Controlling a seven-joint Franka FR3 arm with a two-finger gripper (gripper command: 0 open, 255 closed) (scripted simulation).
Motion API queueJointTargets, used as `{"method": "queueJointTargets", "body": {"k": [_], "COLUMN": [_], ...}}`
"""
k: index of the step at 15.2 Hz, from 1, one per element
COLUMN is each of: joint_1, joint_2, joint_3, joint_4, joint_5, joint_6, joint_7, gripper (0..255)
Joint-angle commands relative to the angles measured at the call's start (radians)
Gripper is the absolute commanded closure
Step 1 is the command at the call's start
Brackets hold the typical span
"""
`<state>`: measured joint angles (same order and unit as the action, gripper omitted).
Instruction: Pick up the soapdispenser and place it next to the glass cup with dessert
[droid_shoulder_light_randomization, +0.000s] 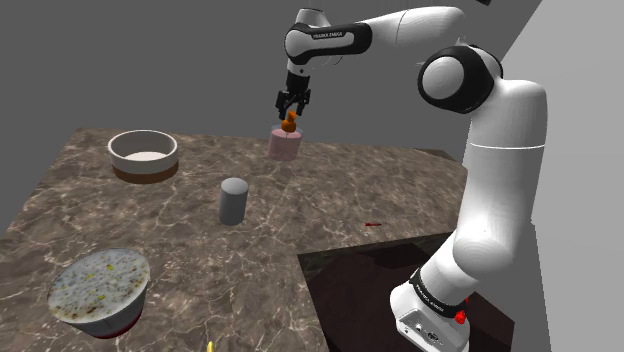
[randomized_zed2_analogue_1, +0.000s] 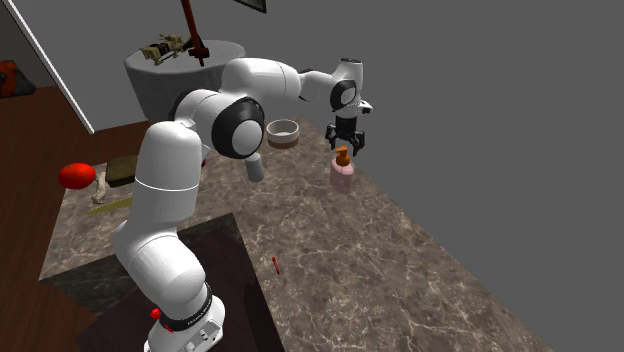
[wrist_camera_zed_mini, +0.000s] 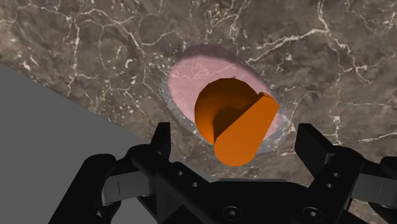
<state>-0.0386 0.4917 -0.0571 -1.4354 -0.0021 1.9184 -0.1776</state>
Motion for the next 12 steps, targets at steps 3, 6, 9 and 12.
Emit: {"method": "queueJointTargets", "body": {"k": [3, 6, 9, 12], "joint_1": [0.0, 0.0, 0.0, 0.0], "joint_2": [0.0, 0.0, 0.0, 0.0], "joint_3": [0.0, 0.0, 0.0, 0.0], "joint_4": [-0.002, -0.002, -0.002, -0.002], "joint_5": [0.0, 0.0, 0.0, 0.0], "joint_6": [0.002, 0.002, 0.002, 0.003], "joint_7": [0.0, 0.0, 0.0, 0.0], "gripper": [0, 255, 255, 255]}}
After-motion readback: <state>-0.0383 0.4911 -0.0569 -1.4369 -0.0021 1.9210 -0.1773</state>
